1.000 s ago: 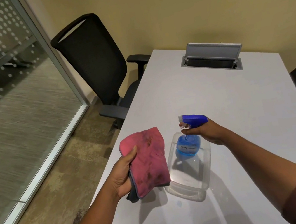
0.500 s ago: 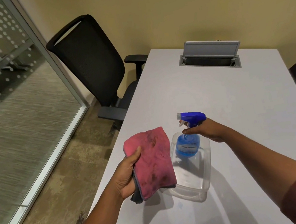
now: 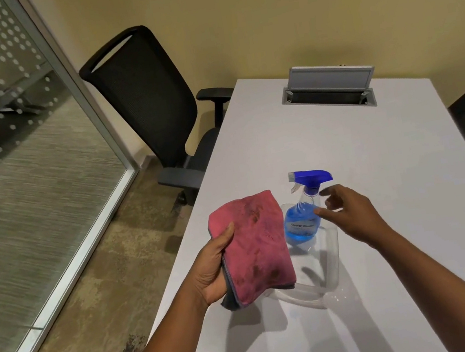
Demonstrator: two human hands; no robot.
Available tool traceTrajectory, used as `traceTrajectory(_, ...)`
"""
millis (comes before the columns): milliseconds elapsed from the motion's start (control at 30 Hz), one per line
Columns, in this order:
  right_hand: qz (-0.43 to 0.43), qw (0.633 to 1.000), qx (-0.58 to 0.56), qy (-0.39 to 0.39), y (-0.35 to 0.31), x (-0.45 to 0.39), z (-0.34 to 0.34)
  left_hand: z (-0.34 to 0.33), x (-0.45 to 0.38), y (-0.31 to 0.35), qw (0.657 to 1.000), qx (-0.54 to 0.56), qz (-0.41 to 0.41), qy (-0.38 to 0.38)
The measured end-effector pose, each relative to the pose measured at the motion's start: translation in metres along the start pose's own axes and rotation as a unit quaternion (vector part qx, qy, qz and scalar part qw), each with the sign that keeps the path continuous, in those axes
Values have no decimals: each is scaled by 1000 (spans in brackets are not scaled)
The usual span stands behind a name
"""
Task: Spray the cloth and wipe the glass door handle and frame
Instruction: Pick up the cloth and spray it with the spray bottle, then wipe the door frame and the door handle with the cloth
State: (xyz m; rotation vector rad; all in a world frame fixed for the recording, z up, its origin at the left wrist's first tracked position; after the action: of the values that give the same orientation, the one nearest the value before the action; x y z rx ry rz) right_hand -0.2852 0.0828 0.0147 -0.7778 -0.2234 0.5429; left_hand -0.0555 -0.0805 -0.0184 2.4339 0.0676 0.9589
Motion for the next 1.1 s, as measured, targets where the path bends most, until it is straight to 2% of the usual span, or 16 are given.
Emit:
traceTrajectory(100, 23, 999, 39, 15, -23, 19, 6, 0, 3, 4, 1000, -1, -2, -12)
traceTrajectory(167, -17, 997, -75, -29, -36, 34, -6, 1, 7, 5, 1000, -1, -2, -23)
traceTrajectory(233, -58, 964, -227, -123, -54, 51, -33, 1, 13, 5, 999, -2, 2, -38)
traceTrajectory(300, -77, 927, -306, -203, -73, 67, -56, -2, 22, 6, 998, -6, 3, -64)
traceTrajectory(400, -93, 877, -382, -277, -95, 86, -79, -4, 37, 5, 995, -6, 1, -101)
traceTrajectory(533, -120, 836, -425, -324, -98, 106, -97, 2, 58, -4, 995, -6, -7, -102)
traceTrajectory(667, -133, 826, -420, -351, -103, 120, -103, 17, 76, -12, 998, -5, -43, -53)
traceTrajectory(833, -142, 781, -447, -414, -112, 157, -109, 37, 104, -32, 993, -17, -115, 35)
traceTrajectory(1100, -137, 745, -468, -455, -125, 209, -112, 61, 161, -70, 958, 14, -226, 175)
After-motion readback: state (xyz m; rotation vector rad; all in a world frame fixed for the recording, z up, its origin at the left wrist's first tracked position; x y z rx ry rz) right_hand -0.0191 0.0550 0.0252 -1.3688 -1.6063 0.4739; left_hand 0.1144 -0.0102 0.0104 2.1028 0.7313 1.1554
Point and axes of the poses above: each hand's wrist, its own x-axis away from the middle knuckle, its own z-axis out of the back of the hand, y = z × x, the point moved 9 cm from there along -x, towards the middle knuckle, and after that the axes turned 5 degrees about y, right-handed, at the moved point
